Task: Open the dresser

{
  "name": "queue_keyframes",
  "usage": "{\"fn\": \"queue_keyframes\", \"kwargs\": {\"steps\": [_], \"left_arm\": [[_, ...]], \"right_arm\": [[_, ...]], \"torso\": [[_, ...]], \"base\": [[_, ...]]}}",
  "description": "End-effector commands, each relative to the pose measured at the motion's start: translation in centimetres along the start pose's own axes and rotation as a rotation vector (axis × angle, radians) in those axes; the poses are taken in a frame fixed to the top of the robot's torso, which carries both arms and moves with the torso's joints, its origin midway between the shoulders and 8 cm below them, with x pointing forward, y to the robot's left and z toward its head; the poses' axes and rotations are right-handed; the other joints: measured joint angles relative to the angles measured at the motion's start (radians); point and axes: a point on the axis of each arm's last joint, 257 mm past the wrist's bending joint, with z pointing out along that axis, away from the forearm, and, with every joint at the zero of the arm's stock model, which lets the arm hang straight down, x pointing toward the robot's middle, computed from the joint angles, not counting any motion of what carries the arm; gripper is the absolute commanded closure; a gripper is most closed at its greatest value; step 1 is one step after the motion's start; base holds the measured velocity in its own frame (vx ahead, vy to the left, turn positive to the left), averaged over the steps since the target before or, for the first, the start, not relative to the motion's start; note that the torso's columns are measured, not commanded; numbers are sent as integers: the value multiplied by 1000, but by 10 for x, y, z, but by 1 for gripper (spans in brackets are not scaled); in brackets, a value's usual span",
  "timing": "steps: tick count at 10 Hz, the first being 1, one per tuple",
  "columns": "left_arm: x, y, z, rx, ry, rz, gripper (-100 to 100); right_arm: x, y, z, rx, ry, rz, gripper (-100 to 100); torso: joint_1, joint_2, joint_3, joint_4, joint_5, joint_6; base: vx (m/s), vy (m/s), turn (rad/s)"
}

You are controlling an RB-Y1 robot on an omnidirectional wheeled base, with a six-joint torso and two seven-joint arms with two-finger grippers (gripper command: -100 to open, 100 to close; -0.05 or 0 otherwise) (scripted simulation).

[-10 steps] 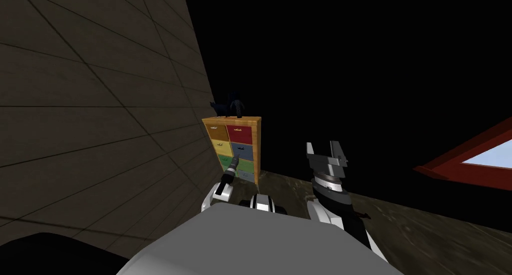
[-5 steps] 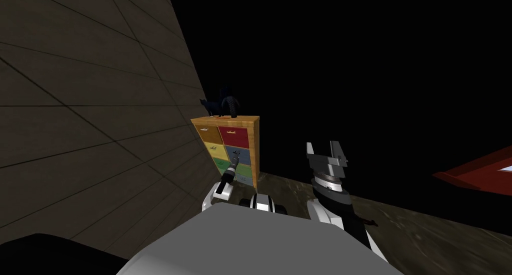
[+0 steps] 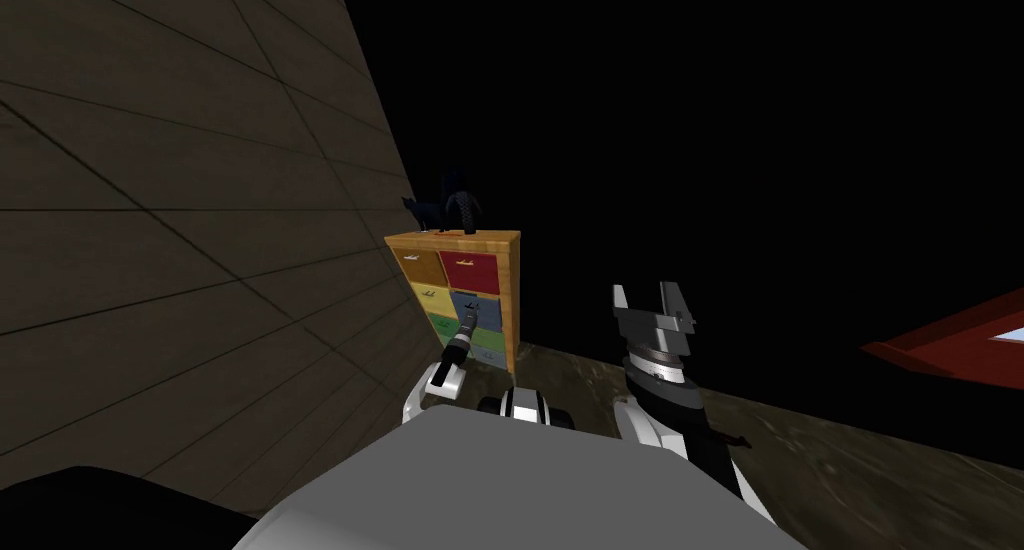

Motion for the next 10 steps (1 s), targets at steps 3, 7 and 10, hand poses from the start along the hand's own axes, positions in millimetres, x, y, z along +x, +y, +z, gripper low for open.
{"fn": "queue_keyframes", "kwargs": {"steps": [3,7,10], "left_arm": [[3,3,-8,-15,11,-1,100],[-2,-7,-8,-15,12,-1,-100],[-9,-21,-2,-16,8,-1,-100]], "right_arm": [[0,0,0,0,0,0,0],[0,0,0,0,0,0,0],[0,0,0,0,0,0,0]], "torso": [[-1,-13,-8,1,-2,-1],[-2,-7,-5,0,-1,1],[0,-16,-10,-2,-1,1]], "base": [[-128,22,9],[-155,6,19],[1,-3,-13]]}}
